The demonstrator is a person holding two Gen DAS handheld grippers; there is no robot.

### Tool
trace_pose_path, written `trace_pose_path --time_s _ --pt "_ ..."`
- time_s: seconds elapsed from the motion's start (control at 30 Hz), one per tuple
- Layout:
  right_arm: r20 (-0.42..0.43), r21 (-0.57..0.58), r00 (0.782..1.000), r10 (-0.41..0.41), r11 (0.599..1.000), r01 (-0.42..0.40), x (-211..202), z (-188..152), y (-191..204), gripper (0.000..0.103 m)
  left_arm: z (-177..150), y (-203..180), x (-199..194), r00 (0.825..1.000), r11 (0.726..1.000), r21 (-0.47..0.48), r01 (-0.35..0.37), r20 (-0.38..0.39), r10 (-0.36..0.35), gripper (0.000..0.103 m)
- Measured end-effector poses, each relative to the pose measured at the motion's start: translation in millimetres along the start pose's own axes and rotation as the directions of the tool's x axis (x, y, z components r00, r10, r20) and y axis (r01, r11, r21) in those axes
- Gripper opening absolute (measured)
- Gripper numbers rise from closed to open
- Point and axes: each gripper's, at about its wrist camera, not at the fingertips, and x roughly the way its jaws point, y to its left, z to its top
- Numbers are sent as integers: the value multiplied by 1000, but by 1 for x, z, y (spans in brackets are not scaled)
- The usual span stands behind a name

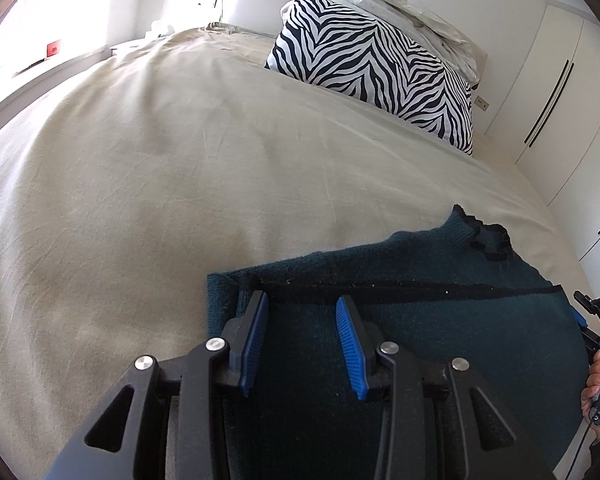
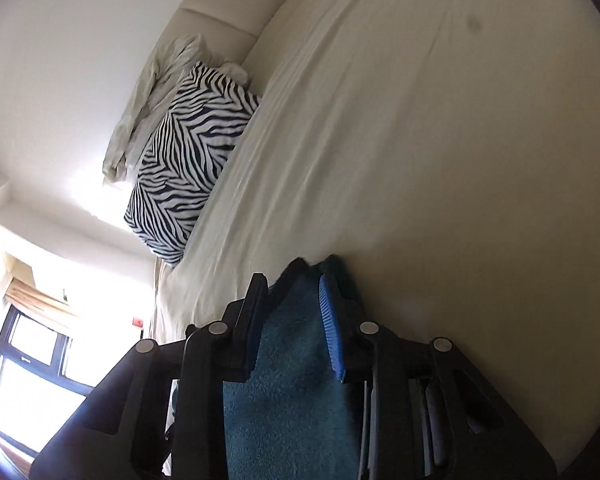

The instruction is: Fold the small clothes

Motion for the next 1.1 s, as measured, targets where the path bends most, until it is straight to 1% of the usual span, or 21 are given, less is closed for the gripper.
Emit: trace_pose_path --time_s 0.03,0.07,0.13,0.17,0.23,0.27,0.33,0.4,0.47,0.5,0.53,0.57,0.67,0.77,0.8,0.9,0.97,1.0,1.03,1.07,1.1 --pt "18 5 999 -29 1000 29 -11 1 -1 29 0 0 0 1000 1000 2 -1 2 1 39" --pt "22 -1 1000 -11 1000 11 -23 0 1 29 0 -1 0 1000 1000 3 -3 4 3 39" --pt "-22 -40 996 88 995 -89 -39 -17 19 29 0 -2 0 1000 1000 6 -11 3 11 39" --pt "-67 -65 988 138 988 -143 -40 -34 35 29 0 -5 -2 1000 1000 11 -23 0 23 39" --pt "-222 -134 956 194 965 -227 -37 -82 68 29 -2 -17 -16 996 996 31 -82 -15 82 39" --pt "-295 -158 935 198 955 -252 -32 -108 79 29 -8 -25 -28 997 996 41 -79 -17 80 39" --pt "-421 -145 883 208 945 -292 -20 -159 90 29 -28 -43 -57 1000 999 39 3 -16 -2 40" --pt "-504 -107 836 217 945 -310 -13 -202 86 29 -57 -63 -87 998 997 52 63 -21 -62 43" --pt "-546 -122 819 176 951 -285 -10 -233 74 27 -87 -78 -100 994 993 68 99 -47 -96 45" --pt "-549 -117 820 165 955 -271 -9 -237 65 24 -100 -84 -98 993 992 84 99 -74 -92 45" --pt "-541 -93 820 187 956 -279 -12 -235 56 24 -112 -86 -95 992 992 92 91 -96 -82 45" --pt "-525 -80 828 197 957 -278 -24 -233 47 24 -121 -83 -91 991 992 89 90 -108 -80 45" --pt "-421 -100 891 172 967 -234 -53 -199 21 23 -126 -73 -95 990 992 64 109 -94 -103 39" --pt "-310 -9 934 179 982 -191 -84 -156 -22 22 -126 -61 -98 988 991 51 120 -107 -114 31" --pt "-257 -5 953 160 986 -167 -98 -142 -32 22 -126 -57 -100 987 992 41 122 -112 -117 27" --pt "-118 53 989 92 995 -86 -143 -110 -61 26 -127 -49 -113 988 994 5 105 -118 -104 25" --pt "-67 75 994 82 994 -77 -166 -96 -69 27 -126 -61 -124 989 993 31 112 -102 -109 34" --pt "-68 63 993 94 994 -89 -174 -98 -64 29 -126 -70 -126 986 989 44 139 -98 -135 42" --pt "-86 45 989 118 992 -114 -176 -102 -56 29 -126 -79 -125 982 985 58 164 -101 -158 48" --pt "-124 26 981 152 988 -150 -171 -112 -42 29 -126 -90 -121 980 982 76 175 -108 -167 50" --pt "-180 6 967 180 983 -182 -161 -123 -28 29 -127 -98 -115 982 983 91 161 -115 -150 53"
